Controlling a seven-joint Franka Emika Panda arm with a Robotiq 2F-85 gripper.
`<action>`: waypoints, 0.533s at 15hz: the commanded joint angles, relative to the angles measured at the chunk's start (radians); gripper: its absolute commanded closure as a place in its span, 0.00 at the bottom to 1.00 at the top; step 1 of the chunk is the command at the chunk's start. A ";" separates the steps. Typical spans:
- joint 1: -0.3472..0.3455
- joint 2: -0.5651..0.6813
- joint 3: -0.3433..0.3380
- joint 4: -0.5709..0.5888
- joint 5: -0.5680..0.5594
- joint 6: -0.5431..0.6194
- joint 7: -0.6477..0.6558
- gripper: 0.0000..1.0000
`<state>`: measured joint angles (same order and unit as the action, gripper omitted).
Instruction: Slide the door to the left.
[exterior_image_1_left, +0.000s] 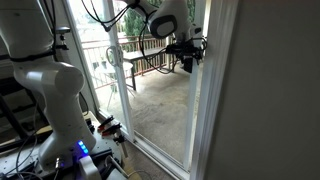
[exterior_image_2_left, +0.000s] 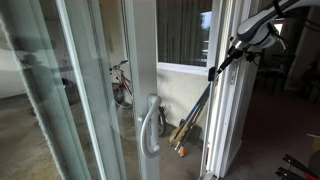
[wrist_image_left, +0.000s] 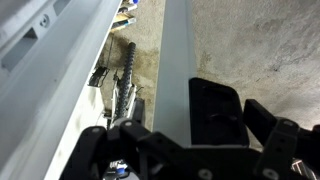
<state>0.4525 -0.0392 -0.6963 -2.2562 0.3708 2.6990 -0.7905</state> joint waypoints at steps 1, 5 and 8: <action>0.002 0.010 -0.011 0.036 0.055 -0.033 -0.096 0.00; -0.001 0.013 -0.018 0.069 0.085 -0.043 -0.164 0.00; -0.001 0.008 -0.025 0.098 0.092 -0.071 -0.216 0.00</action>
<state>0.4523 -0.0390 -0.7075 -2.2024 0.4210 2.6763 -0.9087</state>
